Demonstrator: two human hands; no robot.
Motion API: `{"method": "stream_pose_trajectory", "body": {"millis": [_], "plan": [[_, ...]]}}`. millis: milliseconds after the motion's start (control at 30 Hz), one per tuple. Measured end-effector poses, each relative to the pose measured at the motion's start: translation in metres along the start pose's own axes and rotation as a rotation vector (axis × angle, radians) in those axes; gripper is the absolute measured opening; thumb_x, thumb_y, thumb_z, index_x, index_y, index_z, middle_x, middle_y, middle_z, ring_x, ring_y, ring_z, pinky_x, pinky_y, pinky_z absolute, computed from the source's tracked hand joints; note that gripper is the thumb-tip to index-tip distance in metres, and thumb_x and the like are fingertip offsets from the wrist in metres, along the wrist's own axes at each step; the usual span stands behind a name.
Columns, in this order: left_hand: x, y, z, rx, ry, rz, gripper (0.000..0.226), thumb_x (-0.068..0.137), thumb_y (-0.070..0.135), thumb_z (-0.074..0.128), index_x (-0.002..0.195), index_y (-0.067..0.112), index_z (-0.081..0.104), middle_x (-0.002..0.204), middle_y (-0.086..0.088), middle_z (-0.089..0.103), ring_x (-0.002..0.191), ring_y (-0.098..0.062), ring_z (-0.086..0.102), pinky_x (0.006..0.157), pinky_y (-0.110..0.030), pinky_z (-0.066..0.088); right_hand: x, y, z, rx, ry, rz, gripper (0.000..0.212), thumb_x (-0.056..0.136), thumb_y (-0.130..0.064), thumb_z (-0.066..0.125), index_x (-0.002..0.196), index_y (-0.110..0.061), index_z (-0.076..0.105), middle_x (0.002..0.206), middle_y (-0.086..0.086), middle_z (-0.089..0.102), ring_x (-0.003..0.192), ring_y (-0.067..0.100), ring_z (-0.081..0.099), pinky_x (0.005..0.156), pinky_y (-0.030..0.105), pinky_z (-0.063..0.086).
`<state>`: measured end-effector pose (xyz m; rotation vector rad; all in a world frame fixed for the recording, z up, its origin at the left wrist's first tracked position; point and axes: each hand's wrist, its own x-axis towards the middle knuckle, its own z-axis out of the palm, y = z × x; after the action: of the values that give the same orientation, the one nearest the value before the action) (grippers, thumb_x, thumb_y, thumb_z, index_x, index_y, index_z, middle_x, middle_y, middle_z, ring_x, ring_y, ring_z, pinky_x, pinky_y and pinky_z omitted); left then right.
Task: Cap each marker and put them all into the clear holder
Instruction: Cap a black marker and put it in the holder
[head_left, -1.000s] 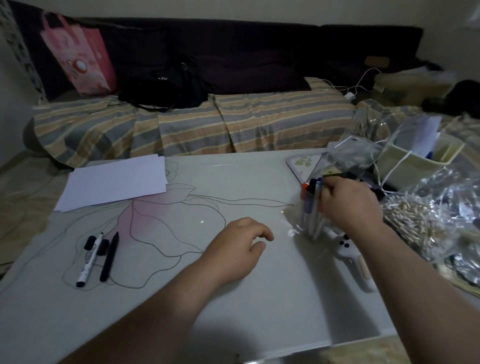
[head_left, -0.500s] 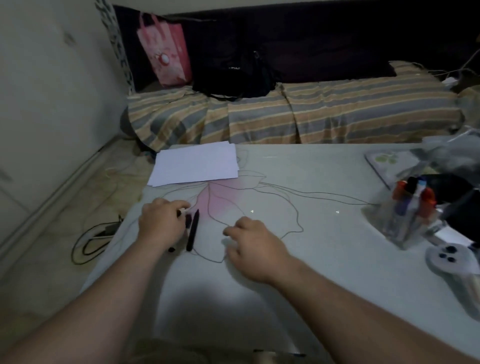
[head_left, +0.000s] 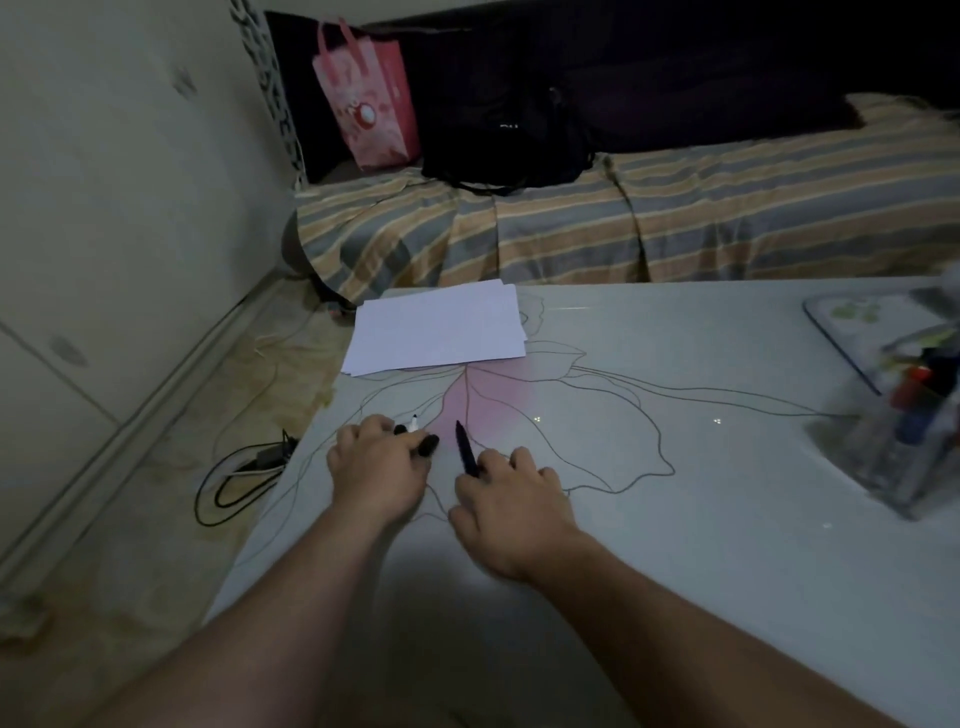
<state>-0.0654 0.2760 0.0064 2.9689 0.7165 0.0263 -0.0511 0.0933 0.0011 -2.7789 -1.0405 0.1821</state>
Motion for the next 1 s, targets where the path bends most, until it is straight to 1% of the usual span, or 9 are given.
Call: {"method": "stream_pose_trajectory", "body": {"millis": [133,233,433,600,700,767,833,933,1000], "plan": [[-0.001,0.013,0.001,0.009,0.045,0.039,0.028,0.09,0.045,0.058,0.115,0.044,0.071,0.134,0.004,0.051,0.121,-0.027,0.036,0.1,-0.041,0.029,-0.006,0.025,-0.009,0.022,0.059,0.157,0.035,0.101,-0.032,0.043,0.121,-0.012,0.063,0.118,0.009,0.053,0.105,0.033,0.054,0.08,0.043,0.048],[-0.002,0.025,-0.007,0.007,0.002,0.076,0.046,0.075,0.032,0.065,0.119,0.045,0.066,0.133,0.006,0.047,0.123,-0.026,0.031,0.101,-0.04,0.025,-0.014,0.052,-0.014,0.039,0.056,0.241,0.032,0.1,-0.026,0.046,0.12,-0.011,0.066,0.114,0.012,0.055,0.102,0.035,0.061,0.076,0.038,0.047],[-0.003,0.045,-0.006,0.045,-0.013,0.223,0.043,0.084,0.038,0.056,0.123,0.055,0.063,0.132,0.019,0.054,0.121,-0.022,0.033,0.09,-0.037,0.022,-0.037,0.099,-0.032,0.12,-0.038,0.365,0.032,0.1,-0.029,0.047,0.124,-0.013,0.062,0.117,0.016,0.063,0.11,0.036,0.063,0.087,0.036,0.051],[0.002,0.061,0.001,0.033,-0.083,0.305,0.029,0.09,0.046,0.064,0.118,0.044,0.069,0.12,0.008,0.065,0.115,-0.022,0.052,0.089,-0.037,0.034,-0.06,0.127,-0.046,0.264,-0.079,0.449,0.009,0.089,-0.028,0.057,0.087,-0.021,0.052,0.098,0.008,0.066,0.094,0.029,0.064,0.068,0.03,0.044],[-0.004,0.078,0.006,-0.241,-0.111,0.314,0.028,0.089,0.052,0.059,0.11,0.04,0.074,0.107,0.001,0.065,0.107,-0.019,0.056,0.105,-0.039,0.04,-0.075,0.137,-0.053,0.466,-0.045,0.507,0.019,0.083,-0.024,0.06,0.099,-0.025,0.051,0.097,0.008,0.066,0.086,0.028,0.066,0.073,0.037,0.057],[-0.013,0.093,0.001,-0.398,-0.096,0.319,0.029,0.091,0.055,0.046,0.094,0.042,0.072,0.097,0.009,0.068,0.098,-0.011,0.055,0.119,-0.037,0.024,-0.084,0.144,-0.059,0.605,-0.005,0.532,0.038,0.082,-0.017,0.056,0.116,-0.031,0.046,0.102,0.01,0.065,0.086,0.031,0.069,0.076,0.045,0.061],[-0.025,0.112,-0.01,-0.542,-0.141,0.291,0.031,0.099,0.047,0.047,0.093,0.033,0.074,0.094,0.011,0.072,0.091,-0.008,0.058,0.102,-0.001,0.013,-0.092,0.151,-0.067,0.657,0.038,0.524,0.049,0.086,-0.008,0.048,0.125,-0.037,0.048,0.106,0.008,0.062,0.088,0.029,0.067,0.076,0.042,0.06],[-0.033,0.136,-0.018,-0.887,-0.207,0.264,0.017,0.097,0.032,0.064,0.092,0.023,0.077,0.085,0.006,0.075,0.071,-0.004,0.063,0.078,-0.017,0.044,-0.104,0.158,-0.083,0.655,0.174,0.451,0.041,0.095,-0.009,0.046,0.118,-0.04,0.06,0.098,0.002,0.065,0.079,0.018,0.06,0.065,0.03,0.047],[-0.038,0.147,-0.022,-1.036,-0.234,0.279,0.01,0.092,0.019,0.072,0.099,0.023,0.078,0.084,0.007,0.074,0.068,0.001,0.063,0.078,-0.021,0.049,-0.112,0.158,-0.096,0.627,0.301,0.393,0.022,0.099,-0.023,0.055,0.112,-0.037,0.066,0.088,0.0,0.068,0.076,0.017,0.061,0.067,0.032,0.048]]}}
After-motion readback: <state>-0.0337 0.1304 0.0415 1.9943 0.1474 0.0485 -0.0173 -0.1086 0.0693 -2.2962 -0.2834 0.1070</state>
